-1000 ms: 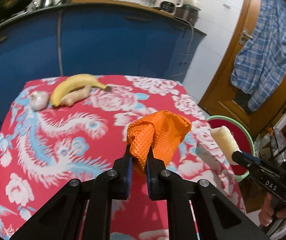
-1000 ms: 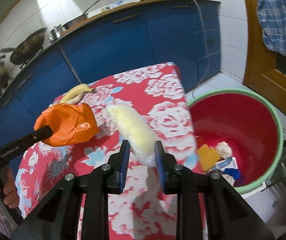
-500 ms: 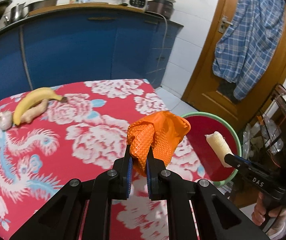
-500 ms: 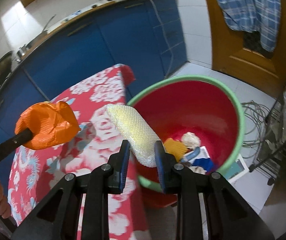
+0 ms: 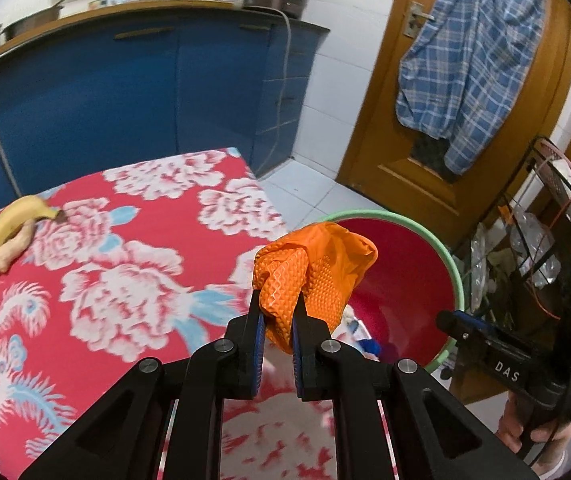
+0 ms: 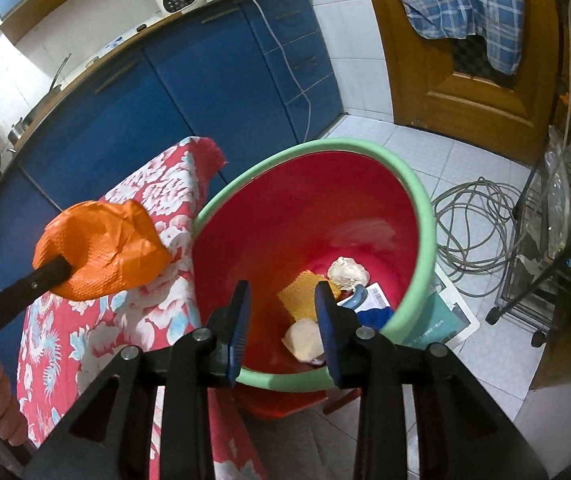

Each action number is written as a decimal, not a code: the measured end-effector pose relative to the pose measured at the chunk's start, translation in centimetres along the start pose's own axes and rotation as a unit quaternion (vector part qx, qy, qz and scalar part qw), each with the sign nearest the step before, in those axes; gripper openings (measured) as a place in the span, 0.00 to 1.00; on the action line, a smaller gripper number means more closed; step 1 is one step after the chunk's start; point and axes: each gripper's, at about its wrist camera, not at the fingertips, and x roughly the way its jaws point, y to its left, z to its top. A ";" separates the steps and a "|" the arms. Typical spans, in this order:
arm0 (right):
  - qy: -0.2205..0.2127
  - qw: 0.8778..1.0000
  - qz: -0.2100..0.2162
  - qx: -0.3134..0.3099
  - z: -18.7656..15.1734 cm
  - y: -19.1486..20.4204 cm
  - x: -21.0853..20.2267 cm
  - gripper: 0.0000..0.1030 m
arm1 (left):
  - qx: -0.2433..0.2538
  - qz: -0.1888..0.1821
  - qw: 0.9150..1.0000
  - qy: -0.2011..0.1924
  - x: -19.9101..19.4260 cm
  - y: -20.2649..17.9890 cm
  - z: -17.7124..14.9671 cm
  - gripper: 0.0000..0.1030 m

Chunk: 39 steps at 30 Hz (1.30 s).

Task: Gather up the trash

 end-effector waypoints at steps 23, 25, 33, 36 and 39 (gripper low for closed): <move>-0.010 1.000 0.007 0.001 -0.9 -0.9 -2.2 0.43 | 0.025 -0.012 0.999 0.018 2.5 -3.3 -0.2 0.40; -0.011 1.000 0.009 -0.003 -1.0 -0.5 -2.4 0.46 | 0.022 -0.006 1.000 0.020 2.1 -2.9 -0.4 0.40; -0.010 0.999 0.026 -0.019 -1.5 1.7 -3.2 0.56 | 0.008 0.012 1.000 0.016 0.1 -1.3 -1.4 0.48; -0.011 0.999 0.030 -0.028 -1.9 2.8 -3.5 0.60 | -0.001 0.024 1.000 0.010 -0.9 -0.4 -1.8 0.54; -0.013 0.999 0.032 -0.037 -2.2 3.9 -3.9 0.65 | -0.011 0.038 0.999 0.009 -2.0 0.5 -2.2 0.57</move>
